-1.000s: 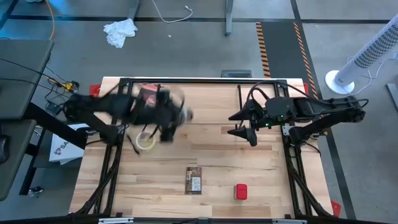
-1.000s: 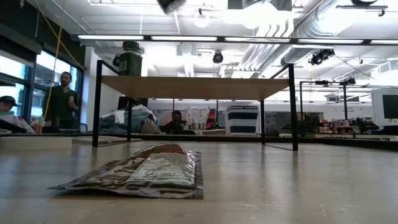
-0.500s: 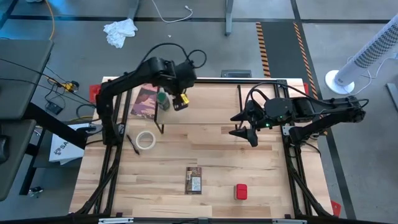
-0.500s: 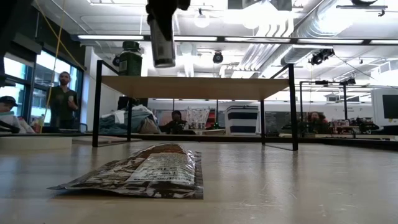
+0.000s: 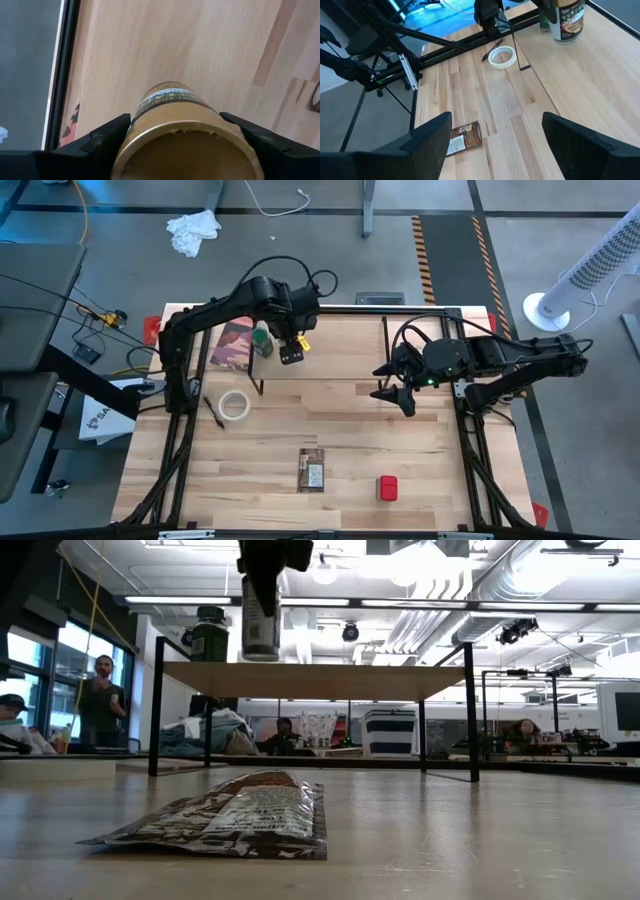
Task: Shelf spices
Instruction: Put the brown seasoning bottle on the shelf, then put the red seasoning can on the shelf
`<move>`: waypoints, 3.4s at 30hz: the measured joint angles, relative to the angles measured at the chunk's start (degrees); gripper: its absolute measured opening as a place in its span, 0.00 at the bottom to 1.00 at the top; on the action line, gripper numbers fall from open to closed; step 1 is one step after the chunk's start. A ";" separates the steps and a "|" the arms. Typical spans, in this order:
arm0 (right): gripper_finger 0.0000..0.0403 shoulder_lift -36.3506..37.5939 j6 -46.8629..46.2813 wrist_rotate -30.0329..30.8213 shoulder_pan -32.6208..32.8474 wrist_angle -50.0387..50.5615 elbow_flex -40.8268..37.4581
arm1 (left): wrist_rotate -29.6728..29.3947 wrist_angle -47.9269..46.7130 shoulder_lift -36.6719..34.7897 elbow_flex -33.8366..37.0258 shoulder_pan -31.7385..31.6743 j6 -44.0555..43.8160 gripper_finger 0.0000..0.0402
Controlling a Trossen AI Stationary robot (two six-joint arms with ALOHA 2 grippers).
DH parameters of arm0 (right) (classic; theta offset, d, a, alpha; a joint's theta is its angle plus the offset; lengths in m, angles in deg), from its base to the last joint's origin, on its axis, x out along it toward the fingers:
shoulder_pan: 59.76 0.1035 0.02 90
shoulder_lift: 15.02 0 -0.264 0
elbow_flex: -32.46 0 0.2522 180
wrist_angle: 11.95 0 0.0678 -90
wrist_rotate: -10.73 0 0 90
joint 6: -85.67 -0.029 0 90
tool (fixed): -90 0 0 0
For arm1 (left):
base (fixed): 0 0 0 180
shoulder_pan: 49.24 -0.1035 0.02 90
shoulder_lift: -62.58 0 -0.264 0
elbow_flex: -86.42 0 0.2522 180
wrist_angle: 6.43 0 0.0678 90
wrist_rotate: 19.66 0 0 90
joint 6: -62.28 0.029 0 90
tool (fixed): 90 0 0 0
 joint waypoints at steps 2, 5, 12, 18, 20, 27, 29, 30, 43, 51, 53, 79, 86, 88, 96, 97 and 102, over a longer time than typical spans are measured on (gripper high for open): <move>0.76 0.00 0.01 -0.01 0.00 0.00 0.02 | 0.00 -0.11 -0.01 0.18 0.00 0.01 0.75; 0.76 0.00 -0.15 0.00 0.00 0.00 0.02 | -0.09 -0.04 -0.01 0.20 0.00 0.05 0.76; 0.76 0.00 -0.17 0.00 0.00 -0.03 0.02 | -0.93 -0.14 -0.01 -0.07 0.00 1.62 0.77; 0.76 0.00 -0.02 0.00 0.00 -0.04 0.02 | -3.54 1.49 -0.03 -4.59 0.03 3.01 0.77; 0.76 0.00 0.00 0.00 0.00 -0.06 0.02 | -4.85 1.61 -0.03 -6.42 0.00 3.29 0.77; 0.76 0.00 0.06 -0.14 0.00 -0.07 0.02 | -2.15 3.60 -0.28 -14.02 0.01 3.18 0.77; 0.76 0.00 0.53 -2.51 0.00 -0.07 0.02 | 2.75 7.20 -2.49 -12.97 0.43 0.07 0.77; 0.76 0.00 0.60 -4.13 -0.02 -0.07 0.02 | 5.76 8.89 -3.61 -12.48 0.73 -1.78 0.77; 0.76 -2.50 -5.13 -18.19 5.01 4.47 0.02 | -6.57 14.01 -10.46 -11.95 23.91 -13.01 0.77; 0.76 -11.14 -4.22 -23.84 11.46 4.61 0.02 | -28.11 8.17 -10.26 -11.88 34.82 -27.44 0.77; 0.76 -13.34 -4.24 -24.57 12.43 4.82 0.02 | -30.75 6.46 -10.26 -11.88 36.60 -31.10 0.77; 0.76 -22.51 -54.58 -19.23 24.10 11.68 -0.53 | -24.57 17.88 -21.28 33.84 41.68 -53.69 0.77; 0.76 -28.65 -68.25 -18.93 26.56 -0.56 -0.55 | -23.90 19.74 -25.48 35.94 41.68 -46.48 0.77; 0.76 -29.80 -70.30 -18.93 27.03 -2.61 -0.55 | -24.36 20.14 -26.56 35.94 41.51 -44.19 0.77; 0.55 -30.86 -72.12 -18.15 28.59 -2.88 -0.55 | -25.02 20.40 -28.77 35.96 39.26 -38.72 0.77; 0.49 -30.86 -72.13 -17.80 28.89 -3.08 -0.55 | -25.04 20.44 -28.84 35.96 38.97 -39.03 0.77; 0.13 -31.19 -71.81 -16.13 31.13 -3.63 -0.55 | -25.36 20.47 -28.90 35.94 37.89 -40.45 0.77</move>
